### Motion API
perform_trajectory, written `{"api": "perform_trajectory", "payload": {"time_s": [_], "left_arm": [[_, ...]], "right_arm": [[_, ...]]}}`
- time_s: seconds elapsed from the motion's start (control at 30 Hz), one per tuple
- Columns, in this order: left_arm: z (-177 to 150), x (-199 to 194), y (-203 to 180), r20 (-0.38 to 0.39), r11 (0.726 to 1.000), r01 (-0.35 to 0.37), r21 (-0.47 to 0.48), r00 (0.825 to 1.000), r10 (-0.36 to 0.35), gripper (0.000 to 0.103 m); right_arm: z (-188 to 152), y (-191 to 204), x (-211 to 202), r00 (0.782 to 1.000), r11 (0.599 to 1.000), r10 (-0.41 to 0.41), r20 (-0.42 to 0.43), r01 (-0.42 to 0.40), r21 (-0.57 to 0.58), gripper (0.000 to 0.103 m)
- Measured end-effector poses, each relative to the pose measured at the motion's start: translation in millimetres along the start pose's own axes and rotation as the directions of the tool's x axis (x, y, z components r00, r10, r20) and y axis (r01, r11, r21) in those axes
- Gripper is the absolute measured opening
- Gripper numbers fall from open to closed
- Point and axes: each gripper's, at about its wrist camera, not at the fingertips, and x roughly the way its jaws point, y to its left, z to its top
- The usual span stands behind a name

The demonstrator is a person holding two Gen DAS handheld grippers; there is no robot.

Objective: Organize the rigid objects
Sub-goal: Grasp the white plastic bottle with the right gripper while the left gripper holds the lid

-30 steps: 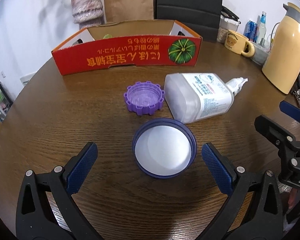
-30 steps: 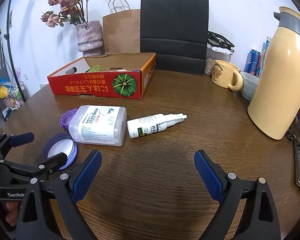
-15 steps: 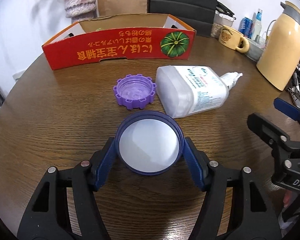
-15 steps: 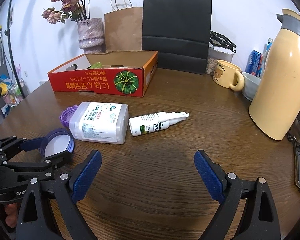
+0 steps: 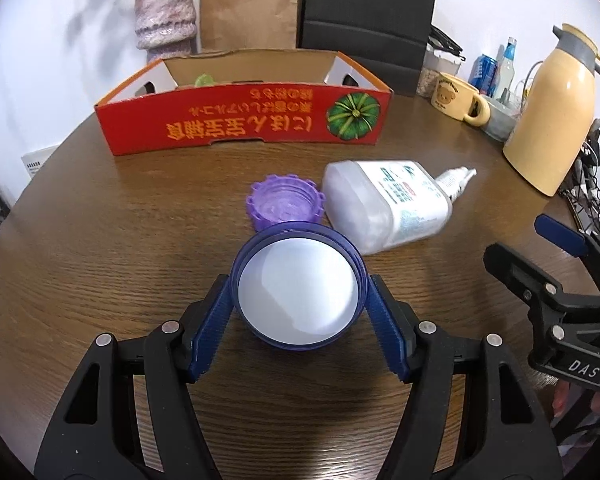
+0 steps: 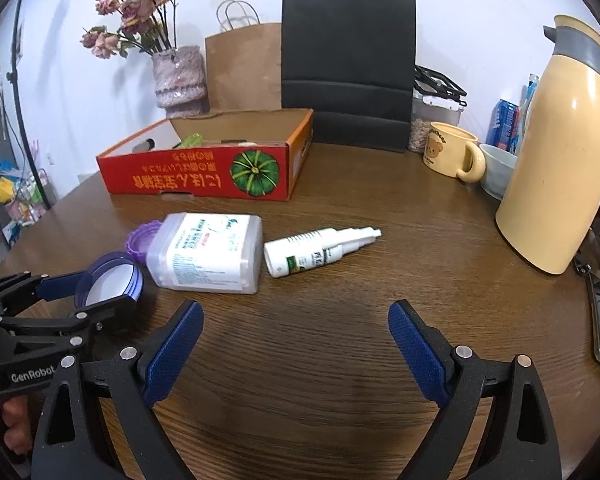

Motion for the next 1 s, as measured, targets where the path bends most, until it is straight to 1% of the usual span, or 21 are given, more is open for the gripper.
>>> {"api": "perform_trajectory", "payload": {"time_s": [0.13, 0.37, 0.47, 0.57, 1.0], "left_arm": [[3, -1, 11, 0.013, 1.000, -0.010, -0.002, 1.000, 0.010, 0.063], [7, -5, 31, 0.042, 0.999, -0.037, 0.005, 0.998, 0.037, 0.063], [9, -4, 40, 0.045, 0.998, -0.058, 0.003, 0.997, 0.058, 0.063], [11, -4, 47, 0.048, 0.998, -0.059, 0.005, 0.997, 0.059, 0.063], [18, -2, 68, 0.056, 0.998, -0.068, 0.012, 0.996, 0.067, 0.063]], "right_arm": [[2, 9, 1, 1.000, 1.000, 0.011, 0.011, -0.011, -0.004, 0.097], [8, 29, 11, 1.000, 1.000, 0.025, 0.003, -0.025, -0.011, 0.097], [11, 40, 18, 0.999, 0.999, 0.028, -0.017, -0.028, -0.030, 0.097], [14, 49, 25, 0.999, 0.999, 0.031, -0.026, -0.032, -0.042, 0.097], [28, 65, 58, 0.996, 1.000, 0.020, -0.090, -0.021, -0.013, 0.097]]}}
